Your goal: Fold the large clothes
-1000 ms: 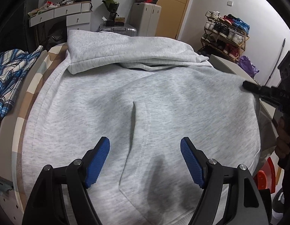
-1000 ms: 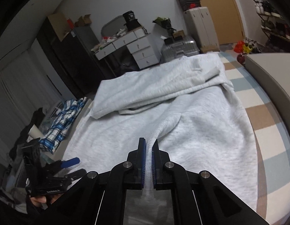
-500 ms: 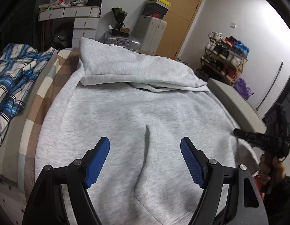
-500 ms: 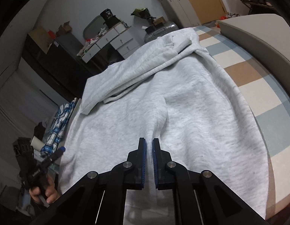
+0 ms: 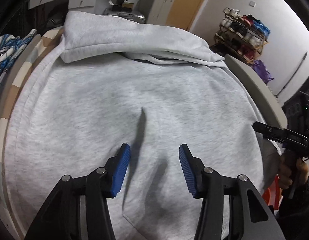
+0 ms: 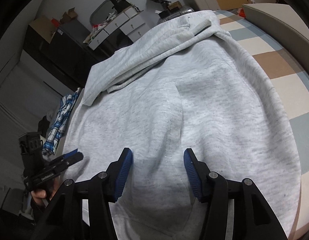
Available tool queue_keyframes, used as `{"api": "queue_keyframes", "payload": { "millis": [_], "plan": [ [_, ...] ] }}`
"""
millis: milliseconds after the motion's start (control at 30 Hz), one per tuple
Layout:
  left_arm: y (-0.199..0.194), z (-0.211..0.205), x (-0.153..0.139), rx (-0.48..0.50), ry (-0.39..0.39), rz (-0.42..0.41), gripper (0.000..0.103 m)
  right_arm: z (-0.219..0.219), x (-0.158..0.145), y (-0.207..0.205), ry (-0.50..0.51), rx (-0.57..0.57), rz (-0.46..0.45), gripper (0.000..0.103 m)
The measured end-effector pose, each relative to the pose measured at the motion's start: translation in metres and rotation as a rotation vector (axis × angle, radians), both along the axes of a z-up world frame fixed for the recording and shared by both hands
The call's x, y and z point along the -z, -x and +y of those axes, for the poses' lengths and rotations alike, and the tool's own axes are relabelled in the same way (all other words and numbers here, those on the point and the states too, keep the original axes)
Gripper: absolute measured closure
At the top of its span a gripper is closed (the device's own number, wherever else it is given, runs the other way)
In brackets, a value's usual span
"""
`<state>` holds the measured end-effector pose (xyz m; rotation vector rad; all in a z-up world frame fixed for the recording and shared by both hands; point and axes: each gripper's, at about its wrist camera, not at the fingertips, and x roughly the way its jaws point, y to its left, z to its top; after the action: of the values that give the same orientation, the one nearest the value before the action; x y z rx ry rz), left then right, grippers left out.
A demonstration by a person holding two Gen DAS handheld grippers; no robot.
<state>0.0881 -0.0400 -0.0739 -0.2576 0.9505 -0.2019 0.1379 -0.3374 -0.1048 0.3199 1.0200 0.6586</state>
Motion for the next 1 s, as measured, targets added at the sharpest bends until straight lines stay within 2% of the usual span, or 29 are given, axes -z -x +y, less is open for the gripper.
{"api": "queue_keyframes", "payload": {
  "millis": [67,100,133,167,233,300,400,467,500,533,633,733,800,867,900,933,1000],
  "plan": [
    [0.001,-0.004,-0.002,0.039,0.013,0.001,0.058,-0.002,-0.001,0.001,0.009,-0.005,0.000,0.049],
    [0.001,-0.008,-0.003,0.067,0.018,-0.002,0.065,-0.003,-0.001,0.001,0.017,-0.007,0.002,0.049],
    [0.002,-0.012,-0.004,0.100,0.014,-0.011,0.076,-0.003,-0.002,0.001,0.026,-0.011,0.005,0.049],
    [0.003,-0.016,-0.004,0.129,0.007,-0.007,0.096,-0.002,-0.002,0.001,0.040,-0.014,0.009,0.048],
    [0.001,-0.020,-0.004,0.140,-0.037,-0.016,0.098,-0.001,-0.003,-0.002,0.088,-0.014,0.018,0.036],
    [0.001,-0.019,-0.006,0.143,-0.036,-0.029,0.102,0.002,-0.005,-0.003,0.117,-0.025,0.009,0.036],
    [-0.001,-0.010,-0.013,0.119,0.005,-0.061,0.103,0.006,-0.005,-0.003,0.131,-0.025,-0.003,0.036],
    [0.003,-0.002,-0.022,0.100,0.030,-0.090,0.103,0.010,-0.005,-0.002,0.120,-0.033,-0.015,0.047],
    [0.006,0.000,-0.025,0.095,0.043,-0.106,0.103,0.014,-0.008,0.001,0.093,-0.057,-0.032,0.075],
    [0.009,0.006,-0.029,0.086,0.065,-0.123,0.103,0.016,-0.012,0.004,0.070,-0.074,-0.047,0.095],
    [0.018,0.026,-0.039,0.050,0.127,-0.167,0.103,0.018,-0.026,0.014,0.032,-0.092,-0.127,0.095],
    [0.019,0.041,-0.035,-0.014,0.130,-0.164,0.103,0.010,-0.029,0.012,0.018,-0.069,-0.119,0.096],
    [0.015,0.050,-0.026,-0.075,0.095,-0.133,0.103,0.001,-0.027,0.009,0.050,-0.049,-0.085,0.089],
    [0.015,0.053,-0.020,-0.090,0.108,-0.102,0.103,-0.015,-0.027,0.009,0.068,-0.002,-0.074,0.070],
    [0.016,0.052,-0.019,-0.078,0.134,-0.099,0.103,-0.026,-0.029,0.012,0.077,0.032,-0.082,0.053],
    [0.018,0.049,-0.019,-0.066,0.148,-0.102,0.103,-0.034,-0.031,0.014,0.087,0.056,-0.089,0.048],
    [0.022,0.043,-0.019,-0.031,0.170,-0.102,0.099,-0.046,-0.032,0.019,0.117,0.089,-0.094,0.048]
  ]
}}
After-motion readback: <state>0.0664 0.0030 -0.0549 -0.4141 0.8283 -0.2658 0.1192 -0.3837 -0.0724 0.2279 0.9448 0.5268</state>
